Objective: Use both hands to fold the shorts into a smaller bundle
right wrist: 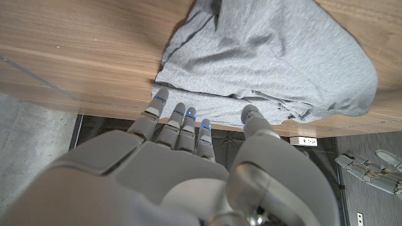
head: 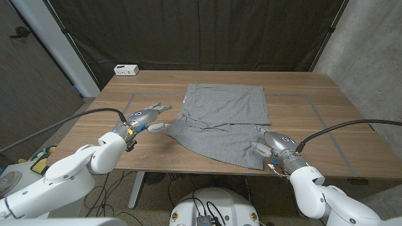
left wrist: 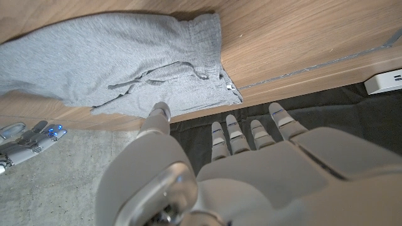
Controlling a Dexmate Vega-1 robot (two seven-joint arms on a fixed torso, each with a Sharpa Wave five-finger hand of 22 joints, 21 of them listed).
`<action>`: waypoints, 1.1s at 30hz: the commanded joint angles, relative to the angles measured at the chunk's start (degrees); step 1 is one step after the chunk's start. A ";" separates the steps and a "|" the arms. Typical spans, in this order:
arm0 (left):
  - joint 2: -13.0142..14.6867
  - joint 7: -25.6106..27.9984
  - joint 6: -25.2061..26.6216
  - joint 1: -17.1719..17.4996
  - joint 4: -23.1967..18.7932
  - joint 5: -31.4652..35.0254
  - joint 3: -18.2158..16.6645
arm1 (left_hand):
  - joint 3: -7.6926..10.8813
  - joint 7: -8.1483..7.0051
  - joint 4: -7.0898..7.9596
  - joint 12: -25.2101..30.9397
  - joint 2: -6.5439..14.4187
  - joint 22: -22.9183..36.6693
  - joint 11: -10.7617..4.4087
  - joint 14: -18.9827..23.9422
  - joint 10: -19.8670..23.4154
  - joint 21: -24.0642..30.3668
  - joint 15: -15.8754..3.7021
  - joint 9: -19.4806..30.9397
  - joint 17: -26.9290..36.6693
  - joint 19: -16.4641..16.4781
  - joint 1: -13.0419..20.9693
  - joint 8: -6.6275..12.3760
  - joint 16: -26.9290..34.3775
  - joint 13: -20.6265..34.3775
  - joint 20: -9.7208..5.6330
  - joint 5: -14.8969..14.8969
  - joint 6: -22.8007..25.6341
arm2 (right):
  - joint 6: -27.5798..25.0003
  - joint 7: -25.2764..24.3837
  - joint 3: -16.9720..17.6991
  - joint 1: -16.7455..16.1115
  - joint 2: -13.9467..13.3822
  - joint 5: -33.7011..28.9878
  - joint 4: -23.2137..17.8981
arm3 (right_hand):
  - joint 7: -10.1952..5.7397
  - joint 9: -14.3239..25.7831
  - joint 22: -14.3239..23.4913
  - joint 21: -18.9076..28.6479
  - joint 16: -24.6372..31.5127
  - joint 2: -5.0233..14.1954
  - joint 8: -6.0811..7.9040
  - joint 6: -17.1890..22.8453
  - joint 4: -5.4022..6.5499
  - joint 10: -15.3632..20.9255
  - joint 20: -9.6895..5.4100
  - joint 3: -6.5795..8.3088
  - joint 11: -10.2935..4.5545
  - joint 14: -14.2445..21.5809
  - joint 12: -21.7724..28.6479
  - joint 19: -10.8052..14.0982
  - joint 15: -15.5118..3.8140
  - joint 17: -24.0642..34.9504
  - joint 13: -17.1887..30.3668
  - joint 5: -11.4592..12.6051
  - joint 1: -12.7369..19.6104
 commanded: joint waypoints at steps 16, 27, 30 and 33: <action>6.04 -4.80 11.47 -3.42 -3.23 7.02 6.15 | 0.27 -0.19 -0.76 0.49 -2.39 -0.09 -0.81 3.63 4.43 0.73 -0.39 0.22 0.16 3.68 5.80 0.28 0.38 0.25 0.23 0.94 3.91 | -11.62 5.77 -16.40 10.28 -0.52 -8.25 -1.66 | 0.32 0.18 0.18 0.92 1.40 -2.66 0.81 4.54 -2.59 4.85 1.00 -0.31 0.06 6.09 0.88 3.22 -0.96 -0.26 0.22 0.68 3.39; 7.26 -3.09 16.21 -6.87 -2.76 15.16 13.32 | 0.67 -0.25 -0.89 0.52 -4.58 0.20 -1.69 5.89 8.26 1.53 -0.89 0.32 0.19 7.38 12.72 0.99 0.25 0.37 -1.35 2.03 8.62 | -14.45 7.09 -24.78 13.89 1.32 -18.01 0.79 | 1.05 0.16 0.27 1.31 2.95 -5.71 1.70 10.66 -4.05 9.71 0.02 -1.17 -0.46 12.16 1.56 6.21 -3.58 0.10 0.43 1.91 8.60; 7.06 -2.51 17.31 -8.01 -2.27 18.53 15.69 | 0.62 0.10 -0.84 0.44 -5.10 0.29 -1.94 6.69 8.75 1.59 -1.14 0.37 0.21 7.70 13.96 1.23 0.38 0.41 -1.49 2.24 9.72 | -15.86 9.46 -27.46 15.33 2.02 -22.09 1.60 | 1.03 0.19 0.30 1.37 3.58 -6.76 1.94 12.31 -3.99 11.74 -0.22 -1.70 -0.41 13.62 2.13 6.87 -4.13 0.51 0.56 2.41 9.82; 6.72 -2.06 18.22 -8.95 -1.69 21.80 17.68 | 0.46 0.01 -0.73 0.70 -5.88 0.45 -2.49 8.15 10.49 1.80 -1.75 0.48 0.27 8.40 15.98 1.45 0.61 0.55 -1.87 2.54 11.08 | -16.69 11.00 -29.55 16.08 3.17 -26.21 3.27 | 0.98 0.22 0.33 1.30 3.89 -7.68 2.08 13.50 -4.15 12.51 -0.51 -2.07 -0.97 14.30 2.31 7.05 -4.76 0.77 0.66 2.82 11.02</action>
